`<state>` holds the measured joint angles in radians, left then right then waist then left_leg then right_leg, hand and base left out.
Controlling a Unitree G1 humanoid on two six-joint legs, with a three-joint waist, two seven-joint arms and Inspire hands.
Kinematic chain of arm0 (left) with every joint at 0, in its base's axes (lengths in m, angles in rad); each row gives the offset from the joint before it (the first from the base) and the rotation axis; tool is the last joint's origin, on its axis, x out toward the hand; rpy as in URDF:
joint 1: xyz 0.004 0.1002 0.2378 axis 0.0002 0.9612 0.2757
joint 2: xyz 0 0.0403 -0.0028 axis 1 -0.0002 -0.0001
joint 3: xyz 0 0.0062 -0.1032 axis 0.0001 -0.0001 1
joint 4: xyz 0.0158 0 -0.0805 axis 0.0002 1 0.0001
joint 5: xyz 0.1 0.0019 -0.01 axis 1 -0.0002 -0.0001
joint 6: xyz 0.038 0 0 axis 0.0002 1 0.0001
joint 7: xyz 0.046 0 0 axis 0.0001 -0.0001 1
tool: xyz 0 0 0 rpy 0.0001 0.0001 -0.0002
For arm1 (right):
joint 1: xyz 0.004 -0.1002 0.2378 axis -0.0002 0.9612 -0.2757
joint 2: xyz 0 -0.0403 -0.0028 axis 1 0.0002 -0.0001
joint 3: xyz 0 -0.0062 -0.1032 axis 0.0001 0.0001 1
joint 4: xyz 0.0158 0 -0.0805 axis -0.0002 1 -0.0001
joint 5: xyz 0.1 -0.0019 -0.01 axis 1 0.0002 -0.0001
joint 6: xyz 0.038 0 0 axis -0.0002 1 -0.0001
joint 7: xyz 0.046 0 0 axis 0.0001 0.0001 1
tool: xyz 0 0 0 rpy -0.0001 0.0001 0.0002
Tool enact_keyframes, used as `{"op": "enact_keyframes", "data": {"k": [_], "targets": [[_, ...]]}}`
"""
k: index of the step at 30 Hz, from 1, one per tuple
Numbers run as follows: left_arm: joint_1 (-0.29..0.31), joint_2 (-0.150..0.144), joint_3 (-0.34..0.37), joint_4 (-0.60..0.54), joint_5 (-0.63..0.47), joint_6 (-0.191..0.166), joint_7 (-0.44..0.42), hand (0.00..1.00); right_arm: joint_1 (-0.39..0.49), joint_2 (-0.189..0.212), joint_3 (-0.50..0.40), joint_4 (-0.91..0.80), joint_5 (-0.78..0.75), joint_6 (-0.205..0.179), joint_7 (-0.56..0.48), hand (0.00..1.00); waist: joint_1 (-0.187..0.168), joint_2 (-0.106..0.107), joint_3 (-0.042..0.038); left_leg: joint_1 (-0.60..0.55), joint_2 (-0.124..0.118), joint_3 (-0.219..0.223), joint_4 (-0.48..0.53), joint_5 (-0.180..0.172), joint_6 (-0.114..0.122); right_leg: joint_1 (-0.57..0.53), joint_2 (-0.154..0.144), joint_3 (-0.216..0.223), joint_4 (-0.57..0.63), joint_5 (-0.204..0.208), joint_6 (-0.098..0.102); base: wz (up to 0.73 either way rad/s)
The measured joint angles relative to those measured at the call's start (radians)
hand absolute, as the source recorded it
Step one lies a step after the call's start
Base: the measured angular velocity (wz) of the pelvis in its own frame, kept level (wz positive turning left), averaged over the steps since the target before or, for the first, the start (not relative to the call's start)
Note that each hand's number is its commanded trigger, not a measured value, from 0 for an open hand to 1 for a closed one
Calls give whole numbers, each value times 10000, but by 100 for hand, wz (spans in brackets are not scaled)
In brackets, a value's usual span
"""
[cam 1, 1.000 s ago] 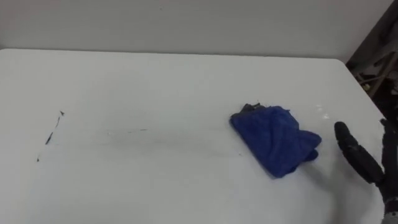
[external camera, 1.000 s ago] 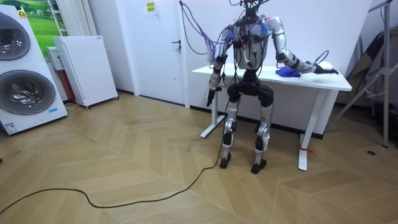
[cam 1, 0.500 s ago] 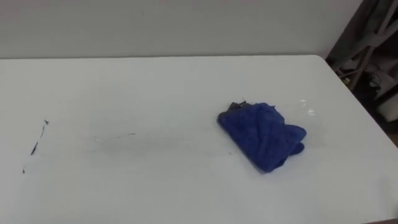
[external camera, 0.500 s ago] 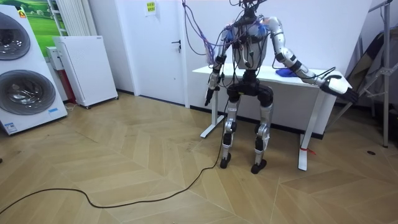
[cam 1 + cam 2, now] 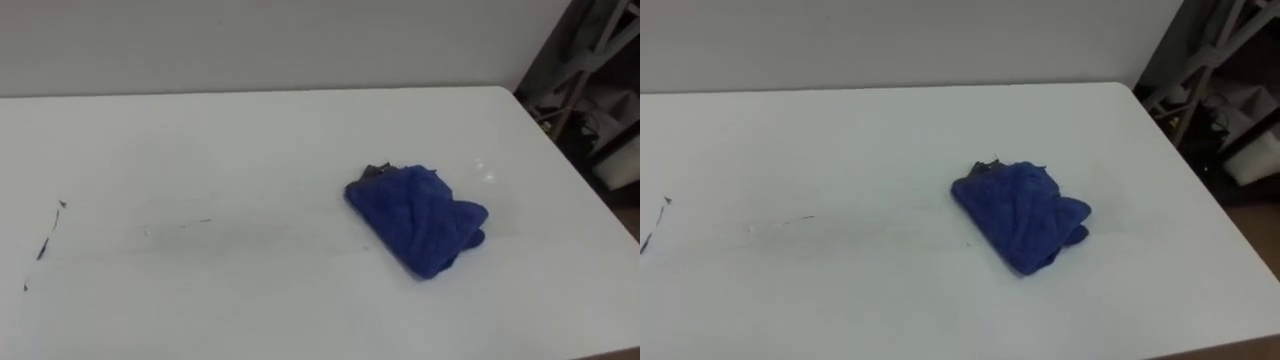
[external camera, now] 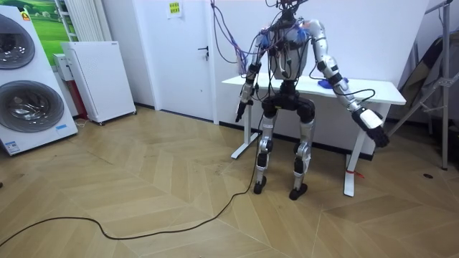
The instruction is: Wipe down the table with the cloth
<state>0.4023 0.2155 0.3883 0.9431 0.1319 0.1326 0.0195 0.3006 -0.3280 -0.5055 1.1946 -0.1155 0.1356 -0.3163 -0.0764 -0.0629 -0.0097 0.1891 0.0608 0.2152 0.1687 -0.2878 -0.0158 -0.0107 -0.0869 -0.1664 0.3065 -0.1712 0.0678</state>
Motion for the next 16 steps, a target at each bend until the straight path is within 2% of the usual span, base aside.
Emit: {"op": "enact_keyframes", "data": {"k": [2, 4, 7, 11, 14, 16], "targets": [[45, 5, -369, 11, -75, 88, 0, 0, 47, 167, 629, 0, -89, 184, 188, 0, 66, 35, 8, 71, 11, 3, -16, -15, -2, 62, 15, 3, -7, 1, -2, 0], [-54, -82, -822, 92, -100, 106, -7, 0, 85, 502, 1375, -4, -123, 307, 418, 0, 232, 112, 9, 148, 16, 23, 0, -52, 4, 101, 44, 86, 10, 5, -6, -9], [-337, -288, -1046, 514, -70, 78, 23, 0, -74, 880, 1988, -5, -215, 298, 728, 0, 359, 293, 8, 134, 3, -18, 26, -99, 41, 66, 63, 138, 9, 39, -5, -10], [-392, -414, -1377, 637, -68, 51, 226, 0, -359, 1100, 2923, -113, -408, 282, 1136, 0, 540, 469, 45, 143, 2, 2, 20, -113, 44, 80, 65, 99, -16, 38, 0, 0], [-401, -589, -1388, 673, 6, 51, 347, 0, -578, 1282, 3364, -391, -643, 248, 1426, 0, 724, 588, 65, 126, 7, -10, 17, -119, 54, 86, 39, -136, -21, 38, 0, 1], [-423, -661, -1722, 793, 13, 65, 511, 0, -768, 1327, 3868, -398, -987, 219, 1456, 0, 815, 707, 62, 122, -2, -136, 27, -129, 72, 180, -20, -415, -32, 38, 1, 13]]}}
